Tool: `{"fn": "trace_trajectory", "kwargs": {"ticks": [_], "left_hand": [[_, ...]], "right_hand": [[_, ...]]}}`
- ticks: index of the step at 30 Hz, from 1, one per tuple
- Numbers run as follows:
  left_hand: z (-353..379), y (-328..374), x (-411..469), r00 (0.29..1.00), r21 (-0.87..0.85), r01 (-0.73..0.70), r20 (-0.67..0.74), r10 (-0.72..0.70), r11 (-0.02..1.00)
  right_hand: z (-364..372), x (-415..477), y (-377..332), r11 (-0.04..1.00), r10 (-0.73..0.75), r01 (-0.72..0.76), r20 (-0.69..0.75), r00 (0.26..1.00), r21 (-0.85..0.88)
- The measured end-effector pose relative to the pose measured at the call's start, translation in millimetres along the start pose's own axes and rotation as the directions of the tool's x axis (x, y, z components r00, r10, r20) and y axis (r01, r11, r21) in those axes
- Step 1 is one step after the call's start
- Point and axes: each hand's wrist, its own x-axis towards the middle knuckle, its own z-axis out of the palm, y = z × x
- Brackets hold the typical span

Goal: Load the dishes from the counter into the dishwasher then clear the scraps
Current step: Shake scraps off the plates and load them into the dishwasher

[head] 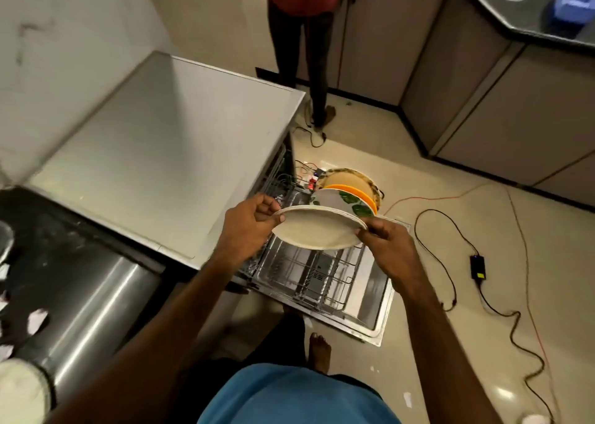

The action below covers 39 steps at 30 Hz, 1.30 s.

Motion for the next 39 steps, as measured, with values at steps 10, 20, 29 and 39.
{"fn": "trace_trajectory", "kwargs": {"ticks": [10, 20, 29, 39], "left_hand": [[82.2, -4.2, 143.7, 0.965, 0.054, -0.125, 0.241, 0.108, 0.991], [185.0, -73.4, 271.0, 0.947, 0.309, -0.155, 0.318, 0.052, 0.938], [274.3, -189.7, 329.5, 0.948, 0.423, -0.091, 0.313, -0.051, 0.901], [330.1, -251.6, 346.1, 0.957, 0.409, -0.081, 0.286, -0.043, 0.909]], "right_hand": [[-5.0, 82.6, 52.0, 0.977, 0.167, -0.198, -0.292, 0.942, -0.080], [32.4, 196.6, 149.3, 0.943, 0.194, -0.270, -0.335, 0.922, -0.197], [61.2, 277.6, 255.5, 0.909, 0.182, -0.262, -0.257, 0.949, -0.324], [84.3, 310.8, 331.1, 0.901, 0.259, -0.320, -0.228, 0.939, -0.292]]}}
